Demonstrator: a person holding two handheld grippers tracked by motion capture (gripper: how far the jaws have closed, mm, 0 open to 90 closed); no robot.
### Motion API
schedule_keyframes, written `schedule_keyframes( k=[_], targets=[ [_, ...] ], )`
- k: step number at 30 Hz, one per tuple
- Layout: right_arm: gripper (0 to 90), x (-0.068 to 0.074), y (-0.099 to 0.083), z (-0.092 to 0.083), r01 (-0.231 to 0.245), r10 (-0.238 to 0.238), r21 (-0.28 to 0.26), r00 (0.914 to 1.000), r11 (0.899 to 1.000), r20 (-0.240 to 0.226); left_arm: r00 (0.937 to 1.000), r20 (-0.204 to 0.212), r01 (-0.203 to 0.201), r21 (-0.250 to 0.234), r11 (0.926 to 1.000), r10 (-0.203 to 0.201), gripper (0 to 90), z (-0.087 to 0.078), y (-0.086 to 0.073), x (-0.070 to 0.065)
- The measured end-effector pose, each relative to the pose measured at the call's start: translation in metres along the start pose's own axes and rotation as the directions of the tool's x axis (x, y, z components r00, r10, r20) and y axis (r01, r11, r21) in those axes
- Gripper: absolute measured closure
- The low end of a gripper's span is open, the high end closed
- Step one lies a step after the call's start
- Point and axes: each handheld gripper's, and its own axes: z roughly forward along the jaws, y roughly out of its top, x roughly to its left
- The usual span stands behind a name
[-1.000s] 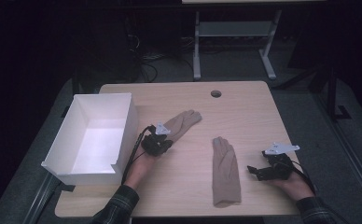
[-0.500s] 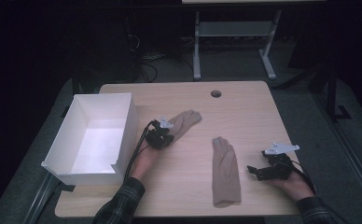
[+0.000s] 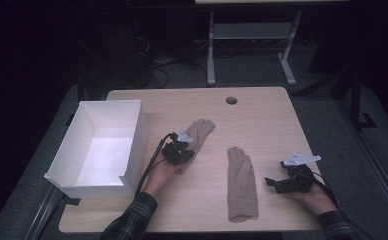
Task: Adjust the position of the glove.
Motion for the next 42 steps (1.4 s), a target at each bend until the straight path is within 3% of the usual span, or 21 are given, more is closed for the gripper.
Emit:
schedule_keyframes(
  k=[10, 13, 19, 23, 26, 31, 35, 42],
  targets=[
    [9.4, 0.000, 0.000, 0.000, 0.004, -0.004, 0.000, 1.0000, 1.000, -0.001, 0.9948, 0.101, -0.012, -0.001, 0.9999, 0.012, 89.8, 0.005, 0.004, -0.022],
    [9.4, 0.000, 0.000, 0.000, 0.001, -0.001, -0.001, 1.0000, 1.000, -0.002, 0.9922, 0.117, -0.045, 0.012, 0.9989, 0.044, 89.7, 0.005, 0.006, -0.029],
    [9.4, 0.000, 0.000, 0.000, 0.000, 0.000, -0.002, 1.0000, 1.000, -0.002, 0.9906, 0.128, -0.050, 0.007, 0.9987, 0.049, 89.7, 0.003, 0.009, -0.031],
    [9.4, 0.000, 0.000, 0.000, 0.000, 0.000, -0.001, 1.0000, 1.000, -0.002, 0.9948, 0.101, -0.012, -0.032, 0.9994, 0.015, 89.7, -0.006, 0.011, -0.020],
    [9.4, 0.000, 0.000, 0.000, 0.001, -0.001, -0.001, 1.0000, 1.000, -0.002, 0.9987, 0.051, 0.012, -0.056, 0.9984, -0.010, 89.7, -0.012, 0.011, -0.007],
    [9.4, 0.000, 0.000, 0.000, 0.001, -0.001, -0.002, 1.0000, 1.000, -0.002, 0.9984, 0.004, 0.056, -0.067, 0.9962, -0.056, 89.7, -0.015, 0.008, 0.013],
    [9.4, 0.000, 0.000, 0.000, 0.003, -0.003, -0.001, 1.0000, 1.000, -0.001, 0.9985, -0.006, 0.054, -0.037, 0.9978, -0.054, 89.7, -0.008, 0.004, 0.016],
    [9.4, 0.000, 0.000, 0.000, 0.004, -0.004, 0.001, 1.0000, 1.000, -0.002, 0.9998, -0.008, 0.018, 0.004, 0.9998, -0.018, 89.8, 0.000, 0.002, 0.013]
  ],
)
